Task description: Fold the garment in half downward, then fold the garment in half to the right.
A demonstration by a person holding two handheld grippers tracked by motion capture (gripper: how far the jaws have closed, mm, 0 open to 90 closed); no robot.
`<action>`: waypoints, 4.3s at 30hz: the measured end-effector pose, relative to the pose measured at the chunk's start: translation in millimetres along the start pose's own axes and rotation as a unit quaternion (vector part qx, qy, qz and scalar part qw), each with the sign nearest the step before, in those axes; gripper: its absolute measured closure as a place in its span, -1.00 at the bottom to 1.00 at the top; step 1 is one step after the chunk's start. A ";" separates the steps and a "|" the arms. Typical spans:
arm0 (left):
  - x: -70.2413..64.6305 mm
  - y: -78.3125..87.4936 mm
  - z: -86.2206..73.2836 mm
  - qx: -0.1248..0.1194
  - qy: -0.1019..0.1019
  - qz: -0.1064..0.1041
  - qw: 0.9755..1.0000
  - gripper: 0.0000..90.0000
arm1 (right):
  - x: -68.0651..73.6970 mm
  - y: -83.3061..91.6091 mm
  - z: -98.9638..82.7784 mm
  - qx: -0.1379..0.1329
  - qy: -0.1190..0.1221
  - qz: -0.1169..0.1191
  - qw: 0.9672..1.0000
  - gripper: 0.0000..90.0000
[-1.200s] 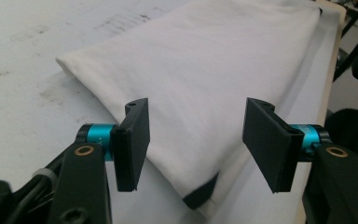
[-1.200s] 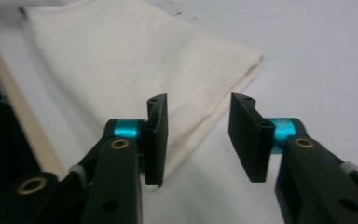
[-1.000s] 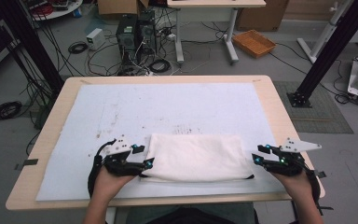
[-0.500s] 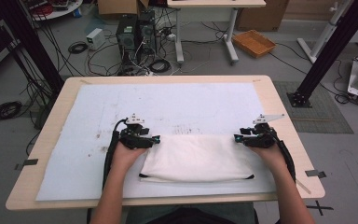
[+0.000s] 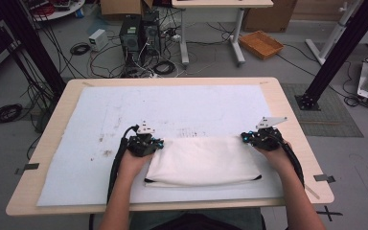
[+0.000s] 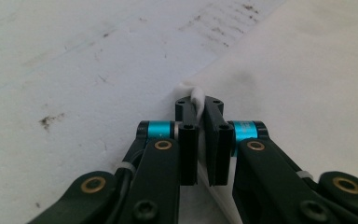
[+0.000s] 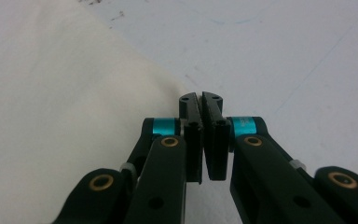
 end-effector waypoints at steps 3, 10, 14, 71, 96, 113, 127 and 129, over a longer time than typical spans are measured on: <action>3.3 1.6 4.6 -0.009 0.000 0.005 1.000 0.89 | -3.1 -2.8 6.1 0.010 0.007 -0.009 1.000 0.97; 10.7 -0.3 16.2 -0.027 -0.003 0.015 1.000 0.89 | -11.6 -8.2 10.4 0.009 -0.005 -0.021 1.000 0.97; 15.6 -3.6 14.7 -0.028 0.008 0.013 1.000 0.89 | -14.9 -11.0 11.1 0.011 -0.010 -0.024 1.000 0.97; -51.8 51.1 -45.3 0.062 0.018 -0.031 0.997 -0.13 | 24.1 -11.5 60.8 -0.044 -0.044 -0.010 0.998 -0.51; -65.1 51.1 -42.6 0.047 -0.064 -0.052 0.995 0.77 | 66.0 -59.9 118.2 -0.027 0.021 0.044 0.998 -0.51; -62.5 52.8 -41.4 0.020 -0.048 -0.079 0.996 0.77 | 127.7 -138.6 161.0 0.033 0.050 0.167 0.984 -0.47; -61.5 49.6 -43.7 0.020 -0.046 -0.082 0.995 0.77 | 169.7 -187.5 163.4 0.091 0.121 0.185 0.971 0.63; -61.0 50.1 -43.8 0.022 -0.047 -0.082 0.995 0.77 | 172.5 -188.3 164.8 0.092 0.125 0.184 0.971 0.78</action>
Point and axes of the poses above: each handheld gripper's, and its own axes: y roughly backward along the jaws, z roughly out of its top, x roughly to its left, the point moved 4 cm from there along -y, roughly forward along the jaws
